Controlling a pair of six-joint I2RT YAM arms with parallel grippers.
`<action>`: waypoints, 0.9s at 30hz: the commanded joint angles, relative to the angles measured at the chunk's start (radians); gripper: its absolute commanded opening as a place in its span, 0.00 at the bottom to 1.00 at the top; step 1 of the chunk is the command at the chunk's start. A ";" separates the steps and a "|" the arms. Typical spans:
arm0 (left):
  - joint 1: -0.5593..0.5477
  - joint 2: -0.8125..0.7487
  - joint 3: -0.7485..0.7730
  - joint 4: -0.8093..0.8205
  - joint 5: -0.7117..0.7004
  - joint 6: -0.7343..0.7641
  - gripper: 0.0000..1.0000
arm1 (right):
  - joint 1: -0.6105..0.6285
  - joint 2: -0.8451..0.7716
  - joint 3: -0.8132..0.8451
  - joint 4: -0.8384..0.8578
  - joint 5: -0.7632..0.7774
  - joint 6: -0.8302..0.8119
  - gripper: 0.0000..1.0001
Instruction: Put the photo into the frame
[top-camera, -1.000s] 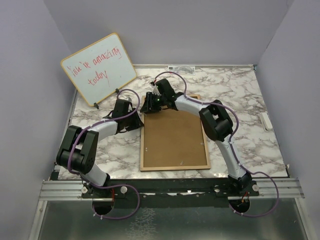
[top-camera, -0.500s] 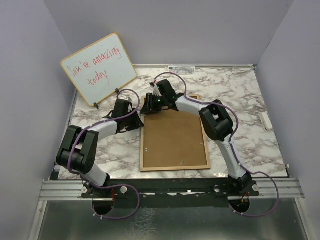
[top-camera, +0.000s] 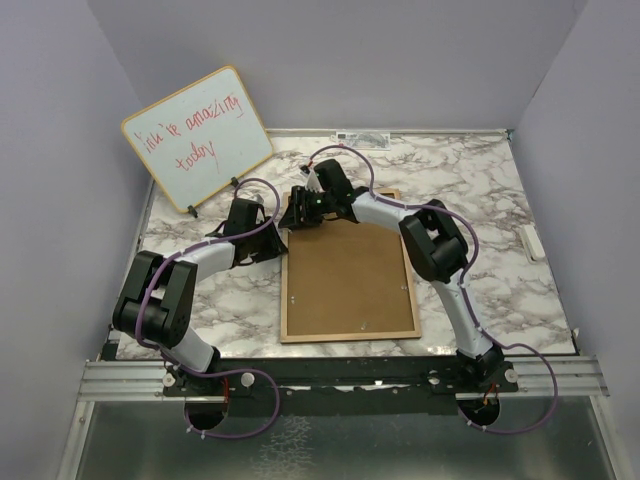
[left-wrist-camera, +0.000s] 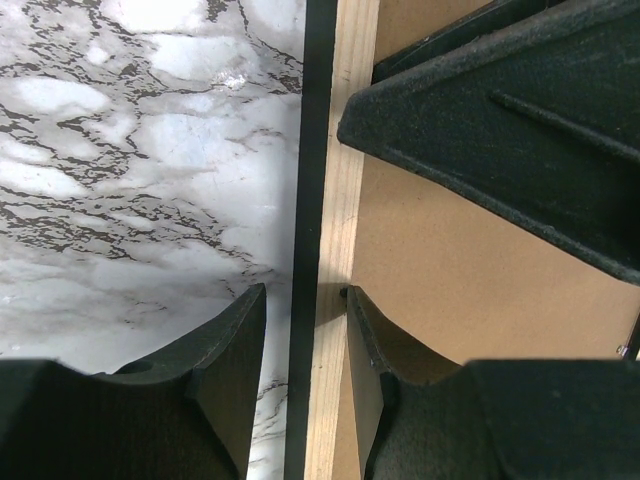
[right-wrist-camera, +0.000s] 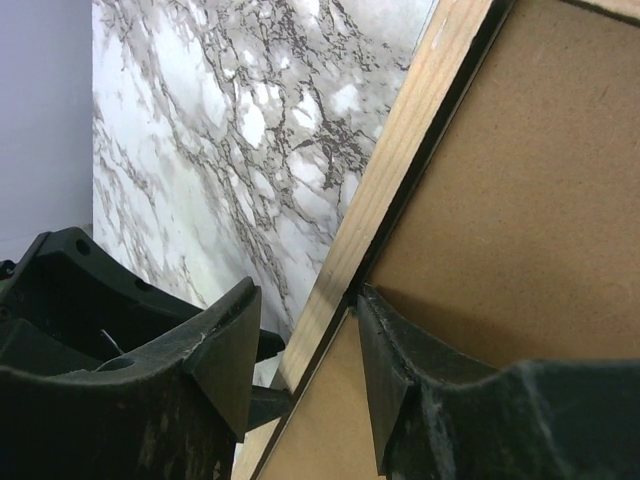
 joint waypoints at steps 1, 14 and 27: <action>0.000 0.003 -0.001 -0.048 -0.012 0.008 0.39 | -0.008 -0.036 0.014 -0.083 0.035 0.012 0.49; -0.001 0.016 0.012 -0.054 -0.009 0.018 0.39 | -0.008 0.037 0.071 -0.168 -0.079 -0.049 0.41; 0.000 0.027 0.022 -0.055 -0.004 0.024 0.39 | -0.009 -0.018 0.040 -0.145 0.085 -0.084 0.41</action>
